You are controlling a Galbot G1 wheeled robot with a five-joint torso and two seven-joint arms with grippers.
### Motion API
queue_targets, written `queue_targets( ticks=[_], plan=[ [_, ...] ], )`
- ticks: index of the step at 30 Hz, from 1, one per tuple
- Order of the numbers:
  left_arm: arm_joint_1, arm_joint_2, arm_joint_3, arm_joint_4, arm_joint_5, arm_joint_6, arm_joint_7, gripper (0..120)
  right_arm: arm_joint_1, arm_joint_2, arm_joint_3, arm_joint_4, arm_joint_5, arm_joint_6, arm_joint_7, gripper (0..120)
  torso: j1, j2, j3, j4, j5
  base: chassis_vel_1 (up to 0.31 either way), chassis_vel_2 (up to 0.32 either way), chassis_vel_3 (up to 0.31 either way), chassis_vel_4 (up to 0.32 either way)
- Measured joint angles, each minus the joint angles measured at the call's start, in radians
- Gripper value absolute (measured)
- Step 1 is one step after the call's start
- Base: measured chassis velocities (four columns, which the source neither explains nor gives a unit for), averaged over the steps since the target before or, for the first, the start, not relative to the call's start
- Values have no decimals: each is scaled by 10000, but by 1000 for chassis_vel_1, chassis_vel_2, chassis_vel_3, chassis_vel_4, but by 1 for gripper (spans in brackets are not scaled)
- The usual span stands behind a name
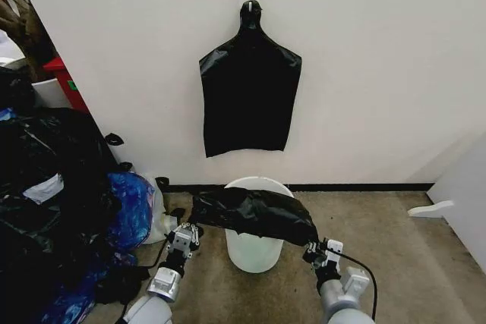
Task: Place the garbage bag over the trash bin.
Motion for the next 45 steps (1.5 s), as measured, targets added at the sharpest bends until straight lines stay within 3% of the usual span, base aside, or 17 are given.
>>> queue_targets(
  ticks=[15, 24, 32, 39, 45],
  plan=[
    [997, -52, -195, -651, 459, -216, 244, 0, -1107, -520, 174, 1044, 148, -807, -182, 0, -1, 0, -2, -1, 0, 0, 0, 0, 0],
    [1352, -18, -262, -969, 359, -223, 245, 0, -108, -967, 221, 1307, 1328, -1784, 133, 0, -1, 0, -1, 0, 0, 0, 0, 0, 0],
    [821, 86, 7, -1062, -245, 128, 369, 0, 659, -1159, 244, 1045, 2299, -2555, 226, 0, 0, 0, -1, -3, -1, 0, 0, 0, 0],
    [491, 172, 352, -760, -1045, 587, 371, 0, 1229, -1167, 298, 364, 2926, -3208, -104, 0, 0, 0, -1, -1, 0, 0, 0, 0, 0],
    [135, 37, 604, 148, -1409, 681, 488, 0, 1654, -1124, 273, -465, 3137, -3405, -713, 0, 0, 0, 0, -1, -1, 0, 0, 0, 0]
  ],
)
